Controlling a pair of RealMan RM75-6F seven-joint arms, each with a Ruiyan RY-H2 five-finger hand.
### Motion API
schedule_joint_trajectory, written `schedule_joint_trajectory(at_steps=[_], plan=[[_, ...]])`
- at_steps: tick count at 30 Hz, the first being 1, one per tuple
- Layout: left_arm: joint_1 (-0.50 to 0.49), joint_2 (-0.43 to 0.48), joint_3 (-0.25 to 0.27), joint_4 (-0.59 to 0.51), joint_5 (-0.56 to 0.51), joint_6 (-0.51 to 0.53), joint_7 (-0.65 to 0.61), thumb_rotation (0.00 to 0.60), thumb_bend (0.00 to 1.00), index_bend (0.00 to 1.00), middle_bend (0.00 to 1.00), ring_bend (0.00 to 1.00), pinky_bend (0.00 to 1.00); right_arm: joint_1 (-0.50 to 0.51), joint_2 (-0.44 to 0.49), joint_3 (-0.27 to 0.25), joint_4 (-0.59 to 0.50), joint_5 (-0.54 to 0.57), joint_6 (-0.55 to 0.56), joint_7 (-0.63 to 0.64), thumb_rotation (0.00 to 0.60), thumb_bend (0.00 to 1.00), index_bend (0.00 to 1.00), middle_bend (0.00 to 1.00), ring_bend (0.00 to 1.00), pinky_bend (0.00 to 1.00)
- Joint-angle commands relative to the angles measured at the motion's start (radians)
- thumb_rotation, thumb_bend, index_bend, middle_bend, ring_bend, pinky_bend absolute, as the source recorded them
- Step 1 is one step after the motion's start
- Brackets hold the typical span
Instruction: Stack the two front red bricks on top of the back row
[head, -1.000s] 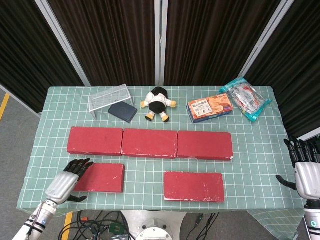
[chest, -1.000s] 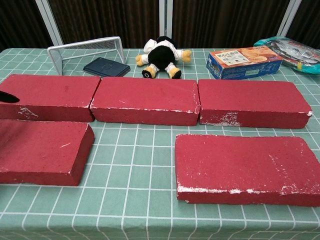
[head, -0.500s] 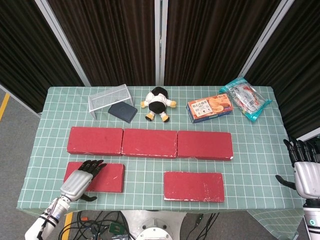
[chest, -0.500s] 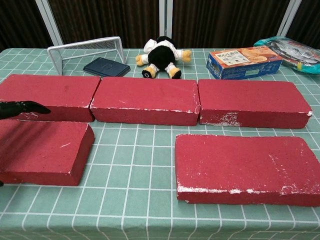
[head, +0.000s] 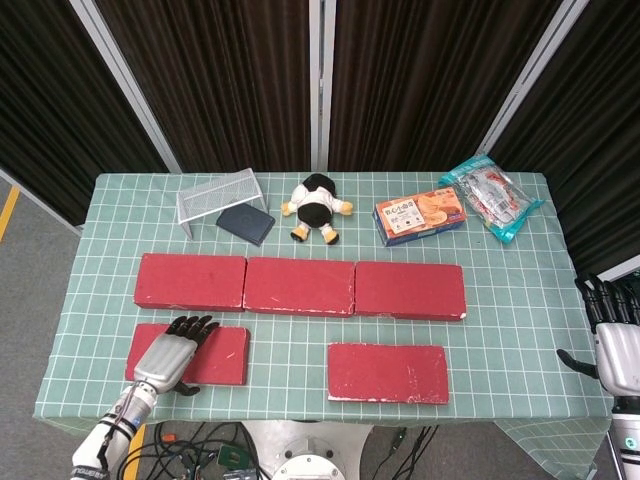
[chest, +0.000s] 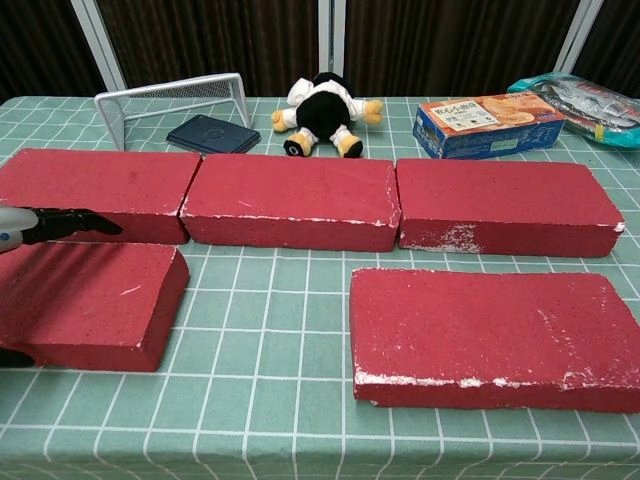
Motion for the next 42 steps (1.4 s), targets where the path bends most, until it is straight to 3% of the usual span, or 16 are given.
schedule_joint_trajectory(at_steps=[1,12,26,36,42], plan=[[-0.020,-0.013,-0.002,0.000,-0.034,-0.002,0.016,0.600,0.00,0.01,0.00,0.00,0.02,0.000,0.000,0.001,0.001,0.001,0.000,0.002,0.600,0.04,0.00,0.00,0.00,0.00],[-0.070,-0.019,0.003,0.009,-0.127,-0.009,0.032,0.600,0.00,0.01,0.00,0.00,0.01,0.002,-0.002,0.001,0.009,0.008,-0.008,0.007,0.600,0.04,0.00,0.00,0.00,0.00],[-0.101,-0.032,0.022,0.031,-0.143,-0.017,-0.017,0.600,0.00,0.01,0.00,0.01,0.00,0.003,-0.010,0.001,0.014,0.012,-0.011,0.007,0.600,0.06,0.00,0.00,0.00,0.00],[-0.114,-0.057,0.032,0.044,-0.157,0.019,0.001,0.600,0.00,0.02,0.08,0.09,0.00,0.004,-0.015,0.002,0.022,0.020,-0.017,0.012,0.600,0.06,0.00,0.00,0.00,0.00],[-0.116,-0.065,0.039,0.043,-0.162,0.037,0.006,0.600,0.00,0.09,0.16,0.12,0.00,0.004,-0.016,0.003,0.025,0.025,-0.020,0.013,0.600,0.06,0.00,0.00,0.00,0.00]])
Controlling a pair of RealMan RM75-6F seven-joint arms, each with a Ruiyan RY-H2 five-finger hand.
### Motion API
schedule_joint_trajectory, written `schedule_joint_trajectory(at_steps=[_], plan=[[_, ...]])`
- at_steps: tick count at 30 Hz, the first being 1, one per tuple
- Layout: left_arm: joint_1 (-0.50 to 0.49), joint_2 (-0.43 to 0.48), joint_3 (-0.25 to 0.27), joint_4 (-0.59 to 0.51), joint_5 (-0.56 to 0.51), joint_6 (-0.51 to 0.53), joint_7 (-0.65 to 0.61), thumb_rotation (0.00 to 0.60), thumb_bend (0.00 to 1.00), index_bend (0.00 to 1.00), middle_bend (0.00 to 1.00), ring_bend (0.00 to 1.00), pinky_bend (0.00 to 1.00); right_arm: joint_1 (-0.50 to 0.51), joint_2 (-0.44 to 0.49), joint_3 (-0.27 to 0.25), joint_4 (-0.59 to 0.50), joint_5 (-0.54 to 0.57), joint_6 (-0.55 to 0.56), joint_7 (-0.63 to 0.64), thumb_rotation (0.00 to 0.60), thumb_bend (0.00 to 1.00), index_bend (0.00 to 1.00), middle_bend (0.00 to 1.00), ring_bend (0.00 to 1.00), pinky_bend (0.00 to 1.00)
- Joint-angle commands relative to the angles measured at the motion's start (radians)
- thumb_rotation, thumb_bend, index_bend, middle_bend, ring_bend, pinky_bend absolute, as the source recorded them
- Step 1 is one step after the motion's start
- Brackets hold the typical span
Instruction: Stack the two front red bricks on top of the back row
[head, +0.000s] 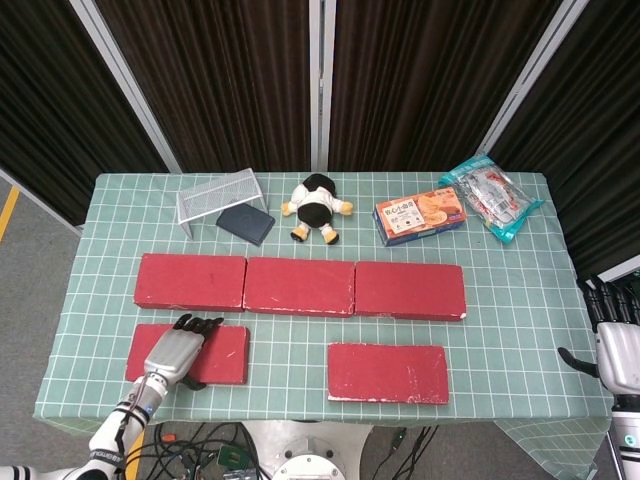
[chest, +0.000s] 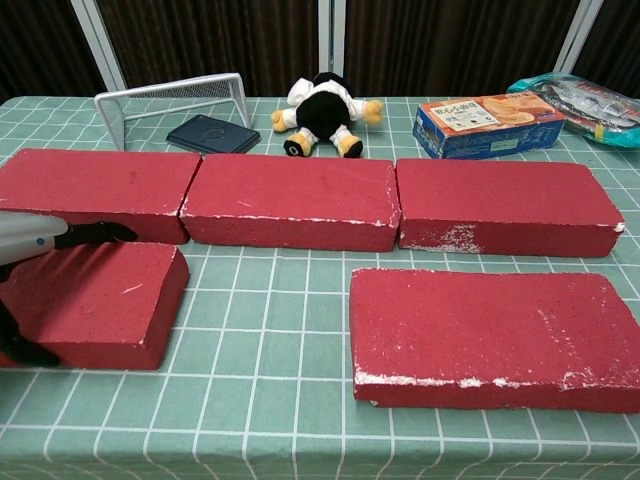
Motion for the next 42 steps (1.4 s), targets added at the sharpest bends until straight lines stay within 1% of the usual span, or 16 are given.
schedule_joint_trajectory(at_steps=[1,7,13,18,22,26,31,33,36,42], plan=[[-0.001,-0.001,0.003,-0.002,-0.002,0.004,0.002,0.600,0.00,0.10,0.16,0.13,0.00,0.000,0.000,0.000,0.000,0.001,-0.001,0.000,0.600,0.06,0.00,0.00,0.00,0.00],[0.000,0.000,0.011,-0.009,0.006,0.017,-0.004,0.600,0.01,0.16,0.19,0.17,0.00,0.000,0.001,0.001,-0.003,0.003,-0.001,-0.002,0.600,0.07,0.00,0.00,0.00,0.00],[0.009,0.021,0.020,-0.038,0.043,0.043,-0.015,0.600,0.01,0.17,0.20,0.18,0.00,-0.002,0.004,0.002,-0.007,0.003,0.003,-0.003,0.600,0.07,0.00,0.00,0.00,0.00],[0.021,0.066,0.027,-0.097,0.101,0.072,-0.031,0.600,0.01,0.17,0.20,0.19,0.00,-0.004,0.006,0.003,-0.011,0.000,0.012,-0.005,0.600,0.07,0.00,0.00,0.00,0.00],[0.010,0.131,0.023,-0.156,0.134,0.051,-0.062,0.600,0.01,0.17,0.20,0.19,0.00,-0.002,0.014,0.002,-0.014,-0.012,0.014,-0.005,0.600,0.07,0.00,0.00,0.00,0.00],[-0.029,0.193,-0.029,-0.184,0.123,0.041,-0.062,0.600,0.01,0.17,0.20,0.19,0.00,-0.002,0.028,-0.005,-0.022,-0.038,0.020,0.006,0.600,0.06,0.00,0.00,0.00,0.00],[-0.108,0.223,-0.127,-0.157,0.037,-0.009,-0.088,0.600,0.01,0.17,0.20,0.19,0.00,-0.001,0.038,-0.005,-0.038,-0.042,0.022,-0.004,0.600,0.06,0.00,0.00,0.00,0.00],[-0.144,0.213,-0.157,-0.131,0.000,-0.035,-0.087,0.600,0.01,0.17,0.20,0.19,0.00,-0.002,0.042,-0.003,-0.048,-0.043,0.026,-0.008,0.600,0.06,0.00,0.00,0.00,0.00],[-0.200,0.183,-0.185,-0.086,-0.060,-0.081,-0.078,0.600,0.01,0.17,0.20,0.19,0.00,-0.004,0.050,-0.002,-0.060,-0.045,0.034,-0.013,0.600,0.06,0.00,0.00,0.00,0.00],[-0.304,0.106,-0.210,0.014,-0.182,-0.157,-0.054,0.600,0.01,0.17,0.20,0.19,0.00,-0.007,0.067,0.004,-0.088,-0.043,0.045,-0.023,0.600,0.06,0.00,0.00,0.00,0.00]])
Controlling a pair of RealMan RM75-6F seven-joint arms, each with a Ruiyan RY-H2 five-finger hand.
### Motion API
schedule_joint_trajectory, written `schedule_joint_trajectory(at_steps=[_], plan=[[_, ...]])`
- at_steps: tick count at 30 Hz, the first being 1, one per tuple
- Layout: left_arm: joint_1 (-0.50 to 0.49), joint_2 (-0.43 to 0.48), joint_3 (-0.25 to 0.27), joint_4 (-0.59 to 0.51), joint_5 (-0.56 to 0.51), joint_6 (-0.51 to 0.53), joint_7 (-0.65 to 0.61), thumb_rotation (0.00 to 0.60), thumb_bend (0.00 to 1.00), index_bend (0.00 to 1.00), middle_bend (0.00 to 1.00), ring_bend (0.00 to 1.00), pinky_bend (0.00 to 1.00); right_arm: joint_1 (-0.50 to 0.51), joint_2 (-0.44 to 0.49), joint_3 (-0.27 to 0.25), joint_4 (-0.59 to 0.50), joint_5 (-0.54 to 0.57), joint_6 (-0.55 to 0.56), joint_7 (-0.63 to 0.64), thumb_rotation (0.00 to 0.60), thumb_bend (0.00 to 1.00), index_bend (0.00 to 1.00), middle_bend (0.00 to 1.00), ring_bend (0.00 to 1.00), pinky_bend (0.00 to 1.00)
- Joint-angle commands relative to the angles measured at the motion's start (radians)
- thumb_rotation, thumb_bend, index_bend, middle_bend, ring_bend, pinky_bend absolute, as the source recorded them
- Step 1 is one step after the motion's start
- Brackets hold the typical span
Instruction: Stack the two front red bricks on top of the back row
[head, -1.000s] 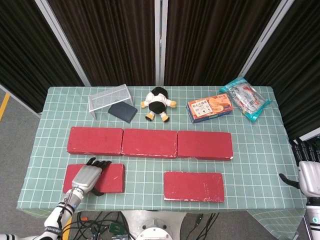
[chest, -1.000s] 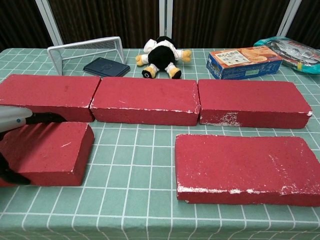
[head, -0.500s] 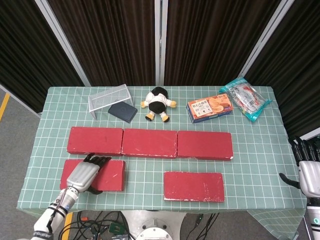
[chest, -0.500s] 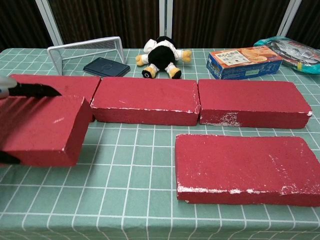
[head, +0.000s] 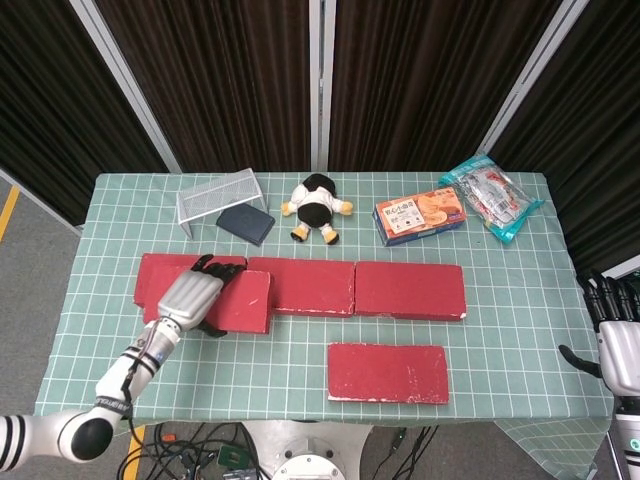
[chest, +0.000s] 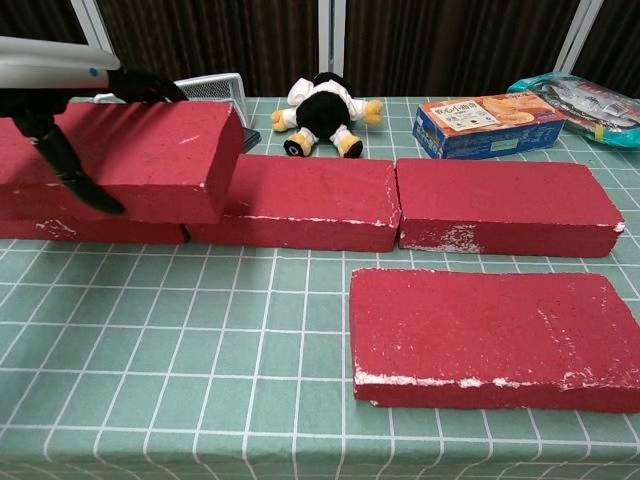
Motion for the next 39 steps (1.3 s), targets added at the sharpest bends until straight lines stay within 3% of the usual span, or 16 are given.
schedule_joint_trajectory(at_steps=[1,11,29,39], plan=[[-0.065,-0.052,-0.022,0.065,-0.081,-0.049,0.014,0.600,0.01,0.17,0.20,0.19,0.00,-0.001,0.007,0.003,-0.012,0.000,0.006,-0.004,0.600,0.06,0.00,0.00,0.00,0.00],[-0.195,-0.145,-0.031,0.188,-0.239,-0.067,0.052,0.600,0.01,0.17,0.20,0.19,0.00,0.003,0.008,0.007,-0.019,0.012,-0.003,-0.011,0.600,0.07,0.00,0.00,0.00,0.00],[-0.269,-0.206,0.002,0.322,-0.331,-0.107,0.017,0.600,0.01,0.18,0.20,0.19,0.00,0.003,0.006,0.006,0.015,0.021,-0.013,0.035,0.600,0.11,0.00,0.00,0.00,0.00],[-0.285,-0.218,0.014,0.336,-0.344,-0.102,0.000,0.600,0.01,0.18,0.20,0.19,0.00,0.003,0.004,0.007,0.023,0.025,-0.015,0.041,0.600,0.14,0.00,0.00,0.00,0.00]])
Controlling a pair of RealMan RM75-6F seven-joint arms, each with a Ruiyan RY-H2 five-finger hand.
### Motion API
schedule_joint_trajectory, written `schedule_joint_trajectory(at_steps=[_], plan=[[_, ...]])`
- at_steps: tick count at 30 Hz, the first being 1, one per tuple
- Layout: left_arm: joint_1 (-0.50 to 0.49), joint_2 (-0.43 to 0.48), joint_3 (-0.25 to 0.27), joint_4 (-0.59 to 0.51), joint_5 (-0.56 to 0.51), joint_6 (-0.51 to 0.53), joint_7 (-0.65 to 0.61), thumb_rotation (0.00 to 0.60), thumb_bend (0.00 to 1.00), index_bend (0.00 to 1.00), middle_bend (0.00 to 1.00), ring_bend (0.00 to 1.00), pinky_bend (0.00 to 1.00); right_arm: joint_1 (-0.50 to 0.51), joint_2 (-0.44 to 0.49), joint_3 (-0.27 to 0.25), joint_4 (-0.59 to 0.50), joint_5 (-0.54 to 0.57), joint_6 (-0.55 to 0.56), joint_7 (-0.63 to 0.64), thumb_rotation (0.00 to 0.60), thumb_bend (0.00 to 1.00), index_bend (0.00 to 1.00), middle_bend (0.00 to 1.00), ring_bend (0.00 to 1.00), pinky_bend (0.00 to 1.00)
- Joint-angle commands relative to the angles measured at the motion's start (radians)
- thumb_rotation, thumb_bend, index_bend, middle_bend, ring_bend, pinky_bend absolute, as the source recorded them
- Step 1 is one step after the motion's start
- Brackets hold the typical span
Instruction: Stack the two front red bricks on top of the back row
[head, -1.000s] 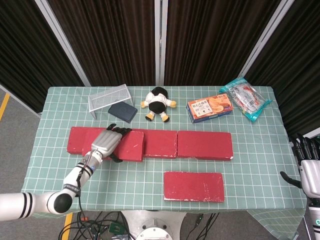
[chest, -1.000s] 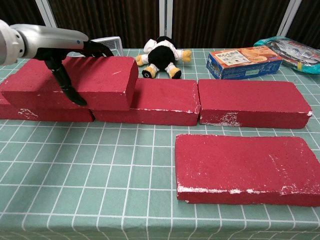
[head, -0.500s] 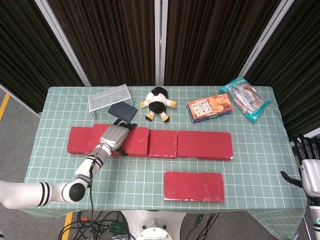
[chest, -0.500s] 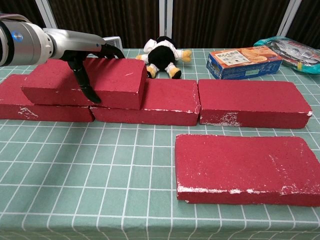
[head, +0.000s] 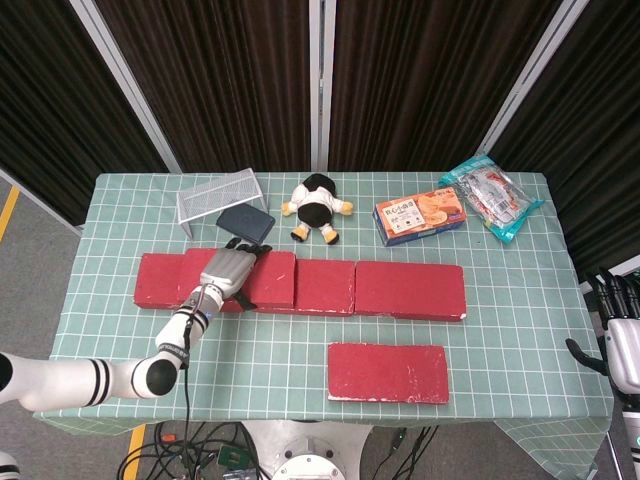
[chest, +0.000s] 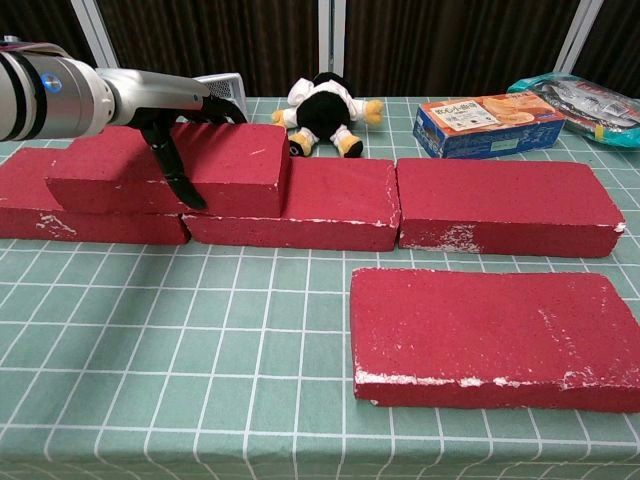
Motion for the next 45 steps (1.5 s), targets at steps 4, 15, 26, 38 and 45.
schedule_joint_trajectory(at_steps=[4,15,26,38,45], plan=[[-0.003,0.003,0.004,-0.005,0.007,0.001,-0.013,0.600,0.01,0.18,0.20,0.19,0.00,-0.001,-0.002,0.000,0.002,0.001,0.001,0.000,0.600,0.14,0.00,0.00,0.00,0.00],[0.003,0.004,0.006,0.001,0.076,-0.001,-0.056,0.600,0.01,0.19,0.20,0.19,0.00,0.001,-0.004,0.000,0.002,0.006,-0.004,-0.004,0.600,0.14,0.00,0.00,0.00,0.00],[-0.005,-0.003,0.021,0.015,0.062,-0.011,-0.063,0.600,0.01,0.19,0.20,0.19,0.00,0.001,-0.004,0.000,0.004,0.011,-0.008,-0.003,0.600,0.14,0.00,0.00,0.00,0.00],[-0.005,0.006,0.024,0.007,0.072,-0.022,-0.085,0.600,0.02,0.18,0.19,0.16,0.00,0.000,-0.004,0.000,0.004,0.015,-0.010,-0.005,0.600,0.14,0.00,0.00,0.00,0.00],[-0.007,0.008,0.027,0.008,0.061,-0.030,-0.096,0.600,0.01,0.10,0.08,0.04,0.00,0.000,-0.003,0.000,0.003,0.017,-0.012,-0.005,0.600,0.14,0.00,0.00,0.00,0.00]])
